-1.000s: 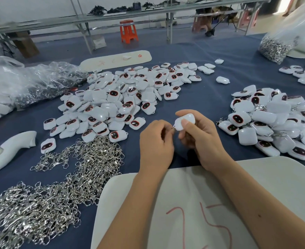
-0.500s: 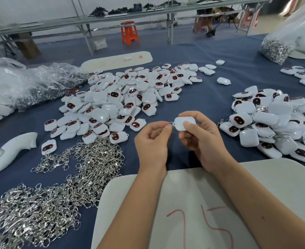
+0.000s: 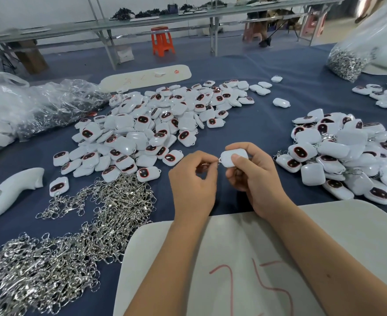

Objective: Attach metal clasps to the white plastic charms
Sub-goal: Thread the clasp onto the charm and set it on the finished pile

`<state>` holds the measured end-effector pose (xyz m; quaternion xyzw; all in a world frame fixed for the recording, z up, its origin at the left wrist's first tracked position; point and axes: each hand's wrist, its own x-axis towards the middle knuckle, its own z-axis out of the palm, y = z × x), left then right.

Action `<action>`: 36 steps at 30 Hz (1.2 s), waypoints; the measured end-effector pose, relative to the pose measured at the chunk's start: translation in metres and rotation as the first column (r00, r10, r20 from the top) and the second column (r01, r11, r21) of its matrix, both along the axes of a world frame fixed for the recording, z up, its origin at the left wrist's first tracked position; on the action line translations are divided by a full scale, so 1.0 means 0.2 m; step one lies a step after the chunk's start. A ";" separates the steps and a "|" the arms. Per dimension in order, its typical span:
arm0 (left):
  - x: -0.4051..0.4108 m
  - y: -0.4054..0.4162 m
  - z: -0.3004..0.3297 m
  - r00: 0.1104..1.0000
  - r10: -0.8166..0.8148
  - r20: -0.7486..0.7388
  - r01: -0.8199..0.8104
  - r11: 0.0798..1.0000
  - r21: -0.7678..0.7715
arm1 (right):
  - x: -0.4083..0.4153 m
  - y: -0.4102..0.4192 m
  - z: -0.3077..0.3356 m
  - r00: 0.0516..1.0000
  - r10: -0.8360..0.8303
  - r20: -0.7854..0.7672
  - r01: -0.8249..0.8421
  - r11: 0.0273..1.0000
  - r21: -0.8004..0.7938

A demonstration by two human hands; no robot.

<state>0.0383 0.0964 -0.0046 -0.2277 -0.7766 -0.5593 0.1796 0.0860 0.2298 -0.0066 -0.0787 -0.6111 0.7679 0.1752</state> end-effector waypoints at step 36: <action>0.01 0.03 0.02 0.668 -0.482 0.567 0.085 0.806 0.585 | 0.01 0.01 0.01 0.995 0.066 -0.076 -0.069 0.997 -0.025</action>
